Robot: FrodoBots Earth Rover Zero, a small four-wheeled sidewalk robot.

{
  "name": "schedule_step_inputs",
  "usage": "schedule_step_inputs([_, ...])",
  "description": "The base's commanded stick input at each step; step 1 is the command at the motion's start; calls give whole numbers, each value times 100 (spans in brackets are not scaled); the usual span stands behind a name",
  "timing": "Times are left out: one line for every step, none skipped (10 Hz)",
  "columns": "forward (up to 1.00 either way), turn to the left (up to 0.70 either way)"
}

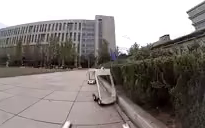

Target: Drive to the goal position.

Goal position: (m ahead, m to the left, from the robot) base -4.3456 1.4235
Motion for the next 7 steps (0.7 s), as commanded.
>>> schedule_step_inputs([6,0])
schedule_step_inputs([6,0])
schedule_step_inputs([6,0])
schedule_step_inputs([6,0])
schedule_step_inputs([6,0])
schedule_step_inputs([6,0])
schedule_step_inputs([6,0])
